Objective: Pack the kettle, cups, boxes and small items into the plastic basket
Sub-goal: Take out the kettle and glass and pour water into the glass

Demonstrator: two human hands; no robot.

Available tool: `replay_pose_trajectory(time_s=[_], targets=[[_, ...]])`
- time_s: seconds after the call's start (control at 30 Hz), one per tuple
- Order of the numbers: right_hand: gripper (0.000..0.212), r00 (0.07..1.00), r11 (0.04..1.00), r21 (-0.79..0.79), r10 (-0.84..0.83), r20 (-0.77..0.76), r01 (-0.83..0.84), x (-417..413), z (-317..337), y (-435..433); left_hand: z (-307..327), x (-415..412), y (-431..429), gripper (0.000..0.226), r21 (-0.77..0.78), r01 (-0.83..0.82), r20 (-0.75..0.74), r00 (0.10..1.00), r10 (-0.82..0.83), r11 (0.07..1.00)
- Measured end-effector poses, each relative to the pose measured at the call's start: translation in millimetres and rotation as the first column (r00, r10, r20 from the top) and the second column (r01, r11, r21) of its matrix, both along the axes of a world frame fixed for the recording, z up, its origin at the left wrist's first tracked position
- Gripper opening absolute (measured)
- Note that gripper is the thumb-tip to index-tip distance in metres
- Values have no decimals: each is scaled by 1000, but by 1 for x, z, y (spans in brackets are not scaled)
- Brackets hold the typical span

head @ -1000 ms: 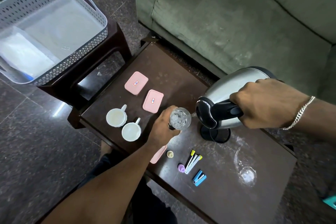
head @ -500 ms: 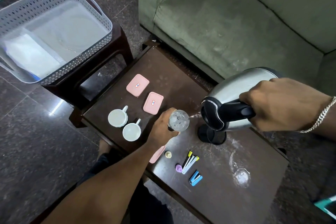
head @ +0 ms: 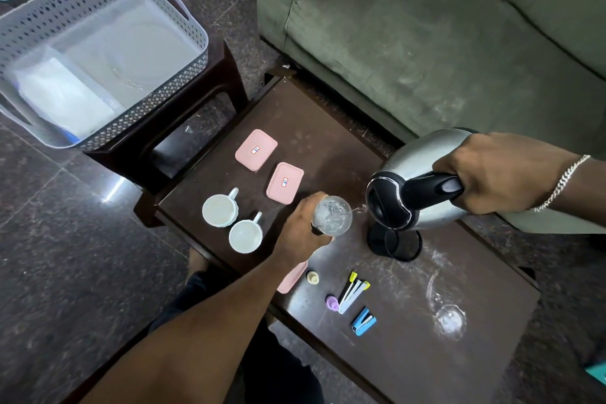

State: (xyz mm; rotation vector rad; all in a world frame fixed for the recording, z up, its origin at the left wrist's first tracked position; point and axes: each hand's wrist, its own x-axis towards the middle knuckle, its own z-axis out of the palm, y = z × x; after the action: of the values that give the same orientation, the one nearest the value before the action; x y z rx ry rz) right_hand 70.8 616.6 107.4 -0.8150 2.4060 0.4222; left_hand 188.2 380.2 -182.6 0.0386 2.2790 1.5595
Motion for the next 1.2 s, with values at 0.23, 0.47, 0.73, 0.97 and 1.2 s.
replay_pose_trajectory(time_s=[0.23, 0.47, 0.73, 0.97, 1.2], targets=[[15, 993, 990, -99, -88, 82, 96, -12, -28, 14, 2, 0, 0, 93, 13, -13, 13, 1000, 13, 1000], [17, 986, 979, -164, -96, 139, 118, -19, -45, 17, 5, -2, -2, 92, -4, -15, 27, 1000, 15, 1000], [18, 974, 954, -242, -134, 184, 177, -25, -44, 19, 5, -2, -2, 90, -13, 10, 34, 999, -9, 1000], [34, 948, 881, -359, -254, 190, 308, -31, -31, 28, 4, -3, -1, 89, -29, 21, 18, 1000, -20, 999], [32, 811, 681, -454, -550, 201, 574, -44, -23, 28, 7, -5, -2, 118, 31, 48, 82, 995, -50, 998]])
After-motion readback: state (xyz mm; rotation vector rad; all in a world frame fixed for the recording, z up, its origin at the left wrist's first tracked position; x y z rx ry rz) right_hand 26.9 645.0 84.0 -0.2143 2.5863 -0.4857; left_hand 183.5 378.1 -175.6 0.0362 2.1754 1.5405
